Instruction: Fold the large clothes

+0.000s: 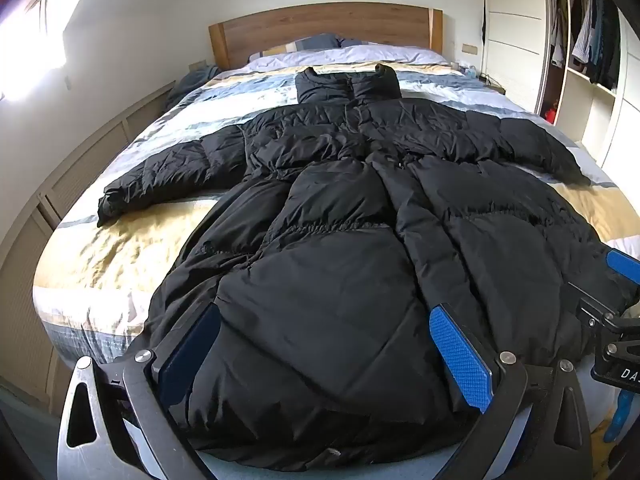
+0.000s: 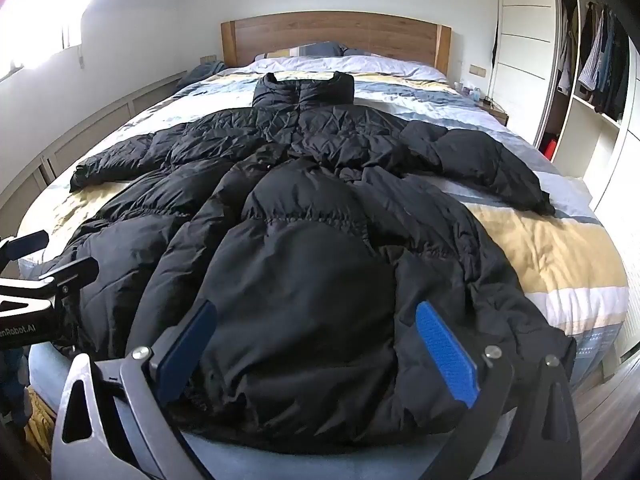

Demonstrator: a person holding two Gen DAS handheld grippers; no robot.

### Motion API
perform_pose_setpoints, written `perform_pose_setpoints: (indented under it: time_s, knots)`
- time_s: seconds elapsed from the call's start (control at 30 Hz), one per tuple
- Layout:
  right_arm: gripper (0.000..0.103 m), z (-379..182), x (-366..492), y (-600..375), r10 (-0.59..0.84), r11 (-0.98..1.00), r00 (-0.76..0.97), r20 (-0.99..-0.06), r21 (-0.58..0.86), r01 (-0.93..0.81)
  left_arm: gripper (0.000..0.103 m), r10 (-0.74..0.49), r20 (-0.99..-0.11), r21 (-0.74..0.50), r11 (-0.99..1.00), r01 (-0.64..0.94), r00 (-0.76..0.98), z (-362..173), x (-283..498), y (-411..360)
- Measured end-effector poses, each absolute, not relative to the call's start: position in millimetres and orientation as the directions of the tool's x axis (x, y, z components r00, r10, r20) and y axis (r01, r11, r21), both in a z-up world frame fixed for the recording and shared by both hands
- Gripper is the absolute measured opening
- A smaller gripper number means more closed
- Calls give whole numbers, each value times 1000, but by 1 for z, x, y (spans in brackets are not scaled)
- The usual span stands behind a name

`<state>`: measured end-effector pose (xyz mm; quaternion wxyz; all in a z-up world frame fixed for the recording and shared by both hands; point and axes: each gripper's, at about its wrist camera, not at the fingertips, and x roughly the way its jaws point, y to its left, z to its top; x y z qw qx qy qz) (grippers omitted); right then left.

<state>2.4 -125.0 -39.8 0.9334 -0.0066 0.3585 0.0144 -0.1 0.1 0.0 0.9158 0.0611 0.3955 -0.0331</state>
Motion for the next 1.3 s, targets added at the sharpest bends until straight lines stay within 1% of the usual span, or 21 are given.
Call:
perform_pose_setpoints:
  time_s: [0.2,0.93,1.3]
  knots:
    - [101,-40,4,-125,26,999,743,-669,4,-32,102,-12,-729,98,988,122,684,-1,2,-1]
    - [101,-40,7,-129,4,1000,750,-661,-9,-13,102,-31,-723,77,989,125,690,-4,1,-7]
    - [101,-41,8,-130,8,1000,751,-660,6,-6,103,-35,-756,72,988,136,654,-10,4,-6]
